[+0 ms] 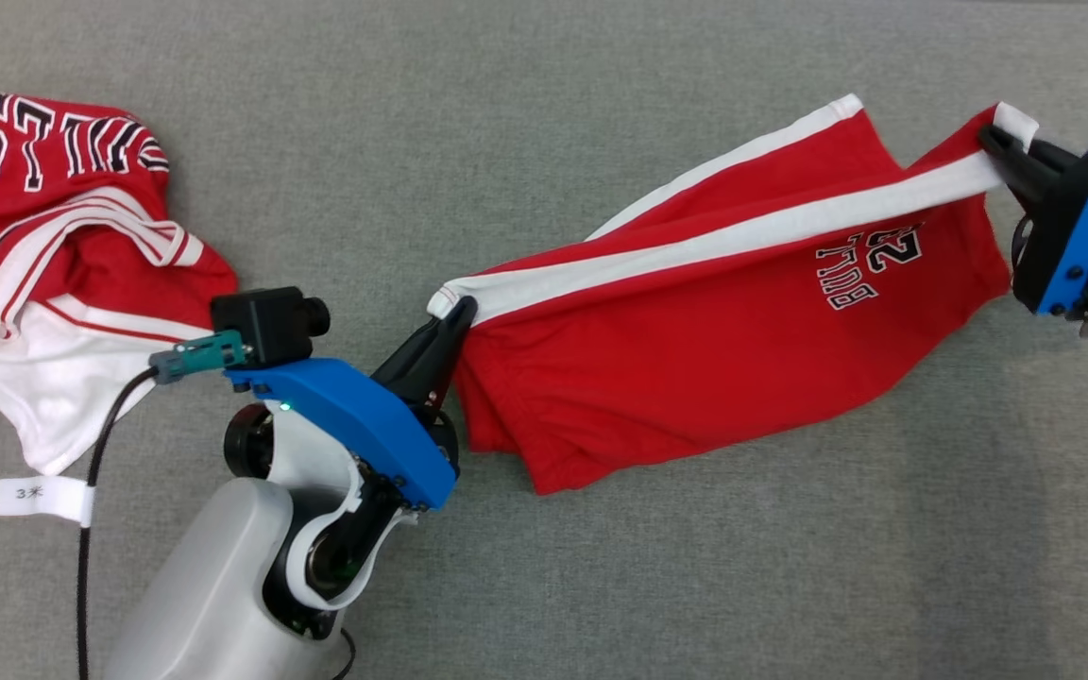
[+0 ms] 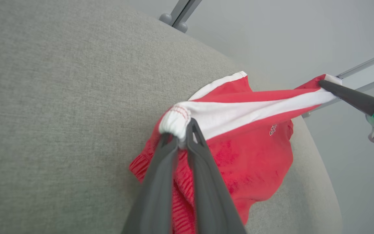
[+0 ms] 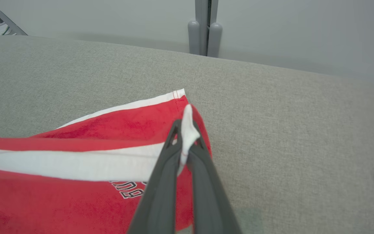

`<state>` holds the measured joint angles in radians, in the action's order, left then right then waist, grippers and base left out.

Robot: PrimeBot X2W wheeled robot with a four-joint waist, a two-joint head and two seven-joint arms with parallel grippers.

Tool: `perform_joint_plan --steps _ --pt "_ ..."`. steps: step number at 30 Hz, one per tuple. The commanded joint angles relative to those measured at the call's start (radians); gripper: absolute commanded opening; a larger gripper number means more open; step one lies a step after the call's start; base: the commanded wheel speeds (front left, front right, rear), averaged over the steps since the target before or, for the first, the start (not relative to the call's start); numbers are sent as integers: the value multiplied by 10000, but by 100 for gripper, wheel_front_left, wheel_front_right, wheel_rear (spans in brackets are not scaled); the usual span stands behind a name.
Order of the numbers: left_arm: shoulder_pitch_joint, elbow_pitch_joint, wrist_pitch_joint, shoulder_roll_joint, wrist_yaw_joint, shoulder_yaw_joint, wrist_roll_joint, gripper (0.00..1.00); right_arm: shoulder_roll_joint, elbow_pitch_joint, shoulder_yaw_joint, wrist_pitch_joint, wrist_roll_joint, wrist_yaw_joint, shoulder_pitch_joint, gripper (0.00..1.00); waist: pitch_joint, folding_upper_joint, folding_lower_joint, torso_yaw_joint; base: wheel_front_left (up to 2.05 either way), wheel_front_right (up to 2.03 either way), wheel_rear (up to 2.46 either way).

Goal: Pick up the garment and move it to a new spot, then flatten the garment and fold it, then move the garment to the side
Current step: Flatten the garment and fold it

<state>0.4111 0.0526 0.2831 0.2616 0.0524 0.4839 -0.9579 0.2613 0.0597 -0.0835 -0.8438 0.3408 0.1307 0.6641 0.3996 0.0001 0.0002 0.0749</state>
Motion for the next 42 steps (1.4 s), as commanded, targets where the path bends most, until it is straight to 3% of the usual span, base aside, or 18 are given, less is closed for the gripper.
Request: perform_joint_plan --steps 1,9,10,11,12,13,19,26,32,37,42 --pt "323 390 -166 -140 -93 39 121 0 47 428 46 232 -122 2 398 0 455 -1 -2 434 0 0 0" --pt "822 1764 -810 -805 -424 151 157 0 70 2150 359 1161 -281 2 1398 0 752 -1 -2 891 0 0 0" --pt "845 1873 -869 -860 -499 176 140 7 89 2354 388 1310 -269 2 1465 34 749 -1 -2 937 0 0 0" --pt "873 1963 -924 -880 -631 244 172 31 116 2522 442 1458 -232 2 1547 96 741 -1 -2 972 0 0 0" --pt "875 2075 -979 -920 -707 282 196 91 119 2643 513 1682 -172 3 1616 100 719 -1 -2 1003 0 0 0" --pt "857 2198 -1053 -964 -772 280 178 100 143 2788 591 1840 -149 3 1625 100 686 -1 -2 1021 0 0 0" --pt "796 2609 -2102 -1162 -1229 217 342 100 380 3583 830 3092 57 3 1559 100 257 -1 -2 981 0 0 0" --pt "174 2925 -3566 -894 -1498 274 916 100 544 4027 1065 3788 444 3 664 100 -653 -1 -2 660 0 0 0" --pt "-121 3333 -5195 -365 -1069 387 2577 100 731 4033 1164 4091 667 3 -60 100 -951 -1 -2 525 0 0 0" --pt "-86 3063 -5489 -608 -710 -638 3731 100 862 4128 1166 4333 773 3 -326 100 -813 -1 -2 611 0 0 0" --pt "-649 2406 -5489 -1160 -843 -1987 5003 100 783 4430 980 4463 900 3 -44 100 -425 -1 -2 817 0 0 0"
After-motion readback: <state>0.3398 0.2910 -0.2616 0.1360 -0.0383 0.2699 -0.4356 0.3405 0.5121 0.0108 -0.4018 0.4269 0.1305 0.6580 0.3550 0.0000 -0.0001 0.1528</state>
